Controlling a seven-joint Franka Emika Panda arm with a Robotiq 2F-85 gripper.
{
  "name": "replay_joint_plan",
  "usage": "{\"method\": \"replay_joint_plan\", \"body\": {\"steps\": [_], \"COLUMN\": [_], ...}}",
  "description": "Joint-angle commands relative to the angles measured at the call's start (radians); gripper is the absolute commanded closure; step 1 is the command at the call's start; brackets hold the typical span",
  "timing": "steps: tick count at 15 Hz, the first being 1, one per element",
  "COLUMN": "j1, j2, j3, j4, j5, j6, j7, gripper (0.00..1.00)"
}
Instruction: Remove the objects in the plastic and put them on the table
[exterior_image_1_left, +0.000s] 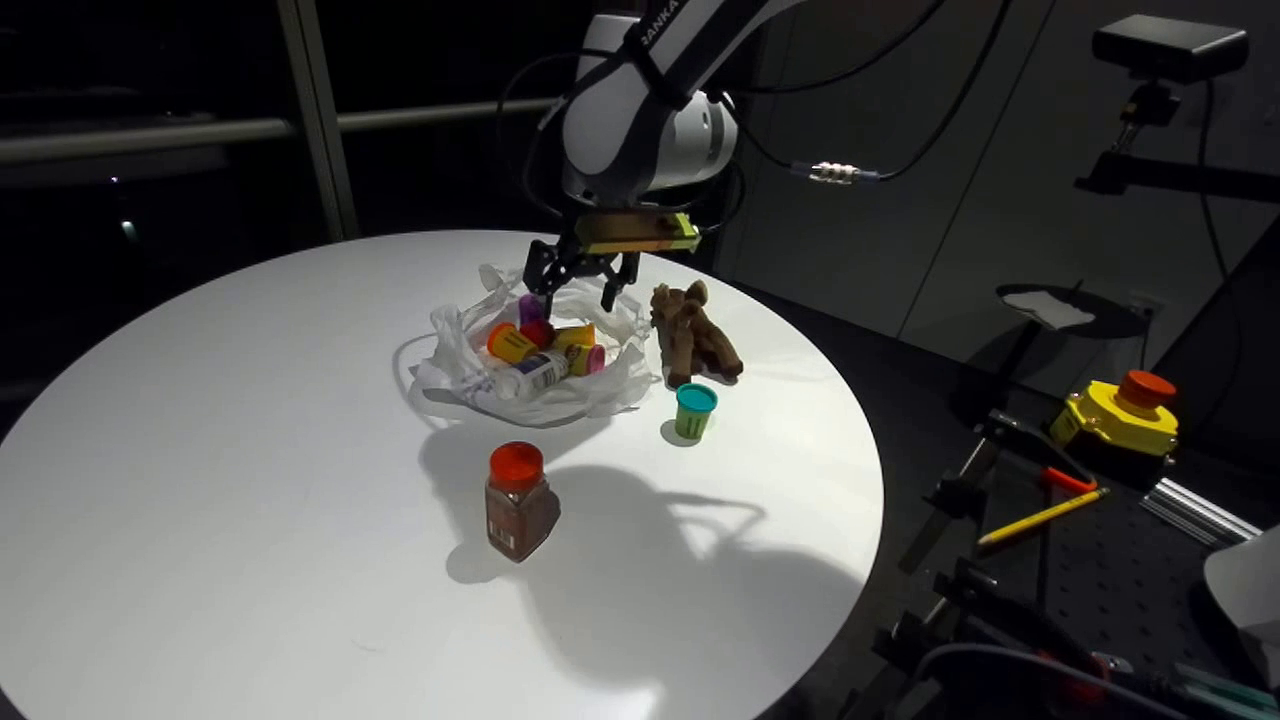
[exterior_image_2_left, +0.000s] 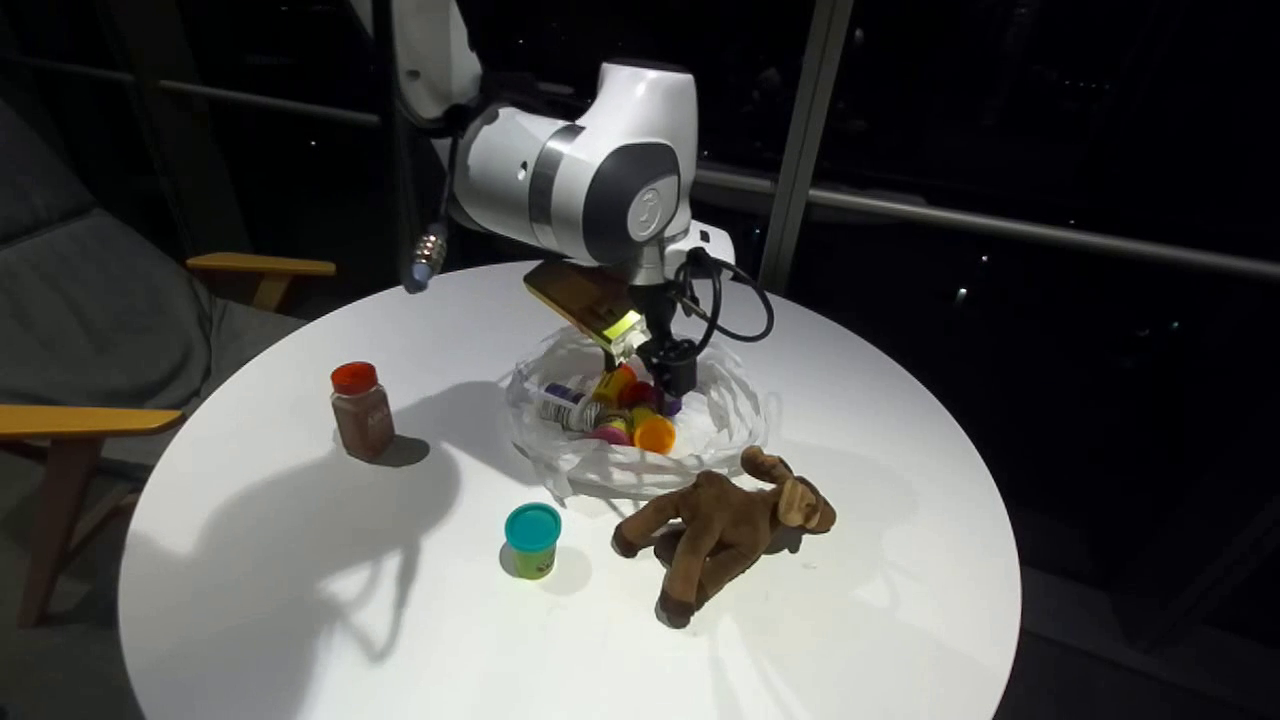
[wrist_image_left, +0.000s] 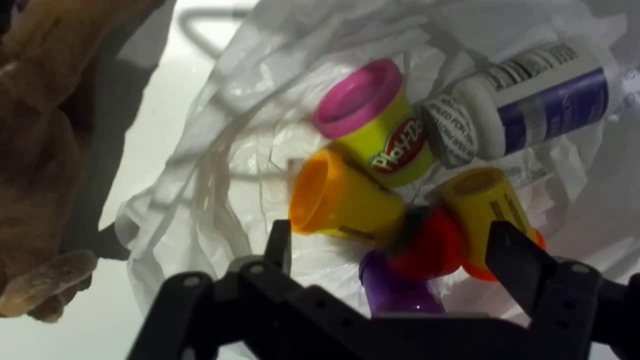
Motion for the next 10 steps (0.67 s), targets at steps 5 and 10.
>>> {"method": "replay_joint_plan", "body": {"steps": [5,10], "j1": [-0.018,-0.015], "j2": [0.186,0.269], "j3": [0.004,-0.002], "j4": [0.313,0.443], "j5": [0.024,0.017], "j6": [-0.069,-0.122], "j7": [0.016,0.027], "gripper": [0.0,0.0]}}
